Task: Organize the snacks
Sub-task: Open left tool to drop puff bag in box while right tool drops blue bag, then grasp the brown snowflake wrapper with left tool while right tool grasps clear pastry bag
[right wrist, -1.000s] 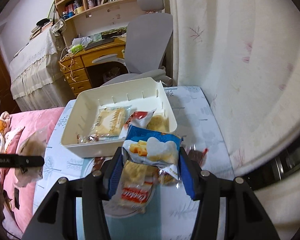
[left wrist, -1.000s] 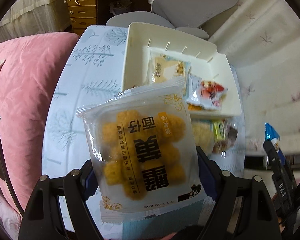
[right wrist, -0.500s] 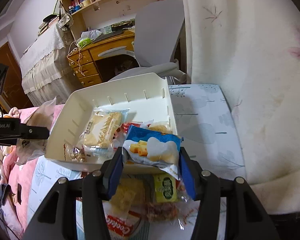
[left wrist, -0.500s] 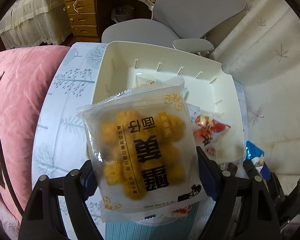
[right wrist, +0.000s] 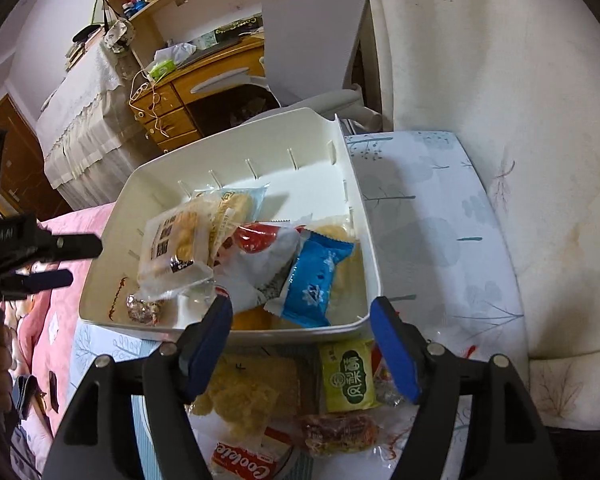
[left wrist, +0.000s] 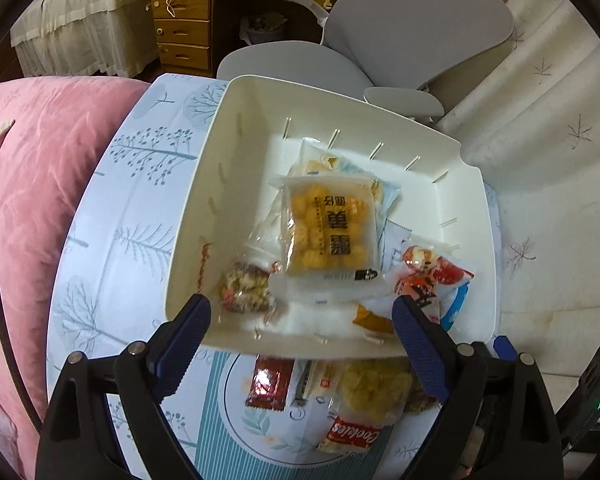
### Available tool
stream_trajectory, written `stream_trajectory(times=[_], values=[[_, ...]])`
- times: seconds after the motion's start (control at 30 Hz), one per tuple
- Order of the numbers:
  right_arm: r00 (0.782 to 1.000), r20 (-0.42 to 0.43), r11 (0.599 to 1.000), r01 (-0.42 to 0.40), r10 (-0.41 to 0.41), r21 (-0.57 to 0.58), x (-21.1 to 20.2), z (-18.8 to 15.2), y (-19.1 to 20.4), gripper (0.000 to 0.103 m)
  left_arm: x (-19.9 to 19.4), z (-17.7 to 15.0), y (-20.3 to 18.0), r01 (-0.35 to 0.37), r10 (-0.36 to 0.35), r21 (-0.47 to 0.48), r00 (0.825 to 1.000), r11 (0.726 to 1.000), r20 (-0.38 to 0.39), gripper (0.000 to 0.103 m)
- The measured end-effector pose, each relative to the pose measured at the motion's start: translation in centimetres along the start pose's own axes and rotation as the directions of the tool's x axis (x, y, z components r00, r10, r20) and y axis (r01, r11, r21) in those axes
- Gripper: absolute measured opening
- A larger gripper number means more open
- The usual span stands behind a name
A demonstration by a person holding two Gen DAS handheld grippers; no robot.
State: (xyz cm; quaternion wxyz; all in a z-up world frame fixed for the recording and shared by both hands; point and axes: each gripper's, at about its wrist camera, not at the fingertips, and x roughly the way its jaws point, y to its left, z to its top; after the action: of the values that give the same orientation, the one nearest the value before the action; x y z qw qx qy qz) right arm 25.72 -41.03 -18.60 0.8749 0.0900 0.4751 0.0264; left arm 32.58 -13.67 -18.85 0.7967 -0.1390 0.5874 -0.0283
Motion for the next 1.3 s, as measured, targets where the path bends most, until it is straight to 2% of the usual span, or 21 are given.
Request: stream_trajectory(times=[0.27, 0.47, 0.7, 1.0, 1.3], values=[[1.000, 0.005, 0.997, 0.011, -0.012, 0.078, -2.1, -0.6, 0.2, 0.072, -3.1, -2.8, 1.1, 0.055, -0.057, 0.045, 0.997, 0.997, 0.050, 0.091], [1.000, -0.003, 0.987, 0.031, -0.031, 0.160, -3.4, -1.6, 0.4, 0.072, -4.1, -4.4, 2.7, 0.094, -0.097, 0.074, 0.995, 0.993, 0.035, 0.091], [0.998, -0.004, 0.955, 0.066, -0.068, 0.289, -5.0, -4.0, 0.7, 0.072, -4.4, -6.8, 4.8, 0.136, -0.138, 0.128, 0.990, 0.982, 0.007, 0.091], [0.992, -0.071, 0.912, 0.120, -0.100, 0.392, -3.8, -9.1, 1.8, 0.072, -2.2, -10.0, 7.0, 0.173, -0.170, 0.196, 0.985, 0.965, -0.035, 0.091], [0.991, -0.070, 0.927, 0.132, -0.115, 0.352, -1.9, -11.9, 3.5, 0.072, 2.5, -11.7, 6.6, 0.163, -0.157, 0.251, 0.987, 0.954, -0.045, 0.091]])
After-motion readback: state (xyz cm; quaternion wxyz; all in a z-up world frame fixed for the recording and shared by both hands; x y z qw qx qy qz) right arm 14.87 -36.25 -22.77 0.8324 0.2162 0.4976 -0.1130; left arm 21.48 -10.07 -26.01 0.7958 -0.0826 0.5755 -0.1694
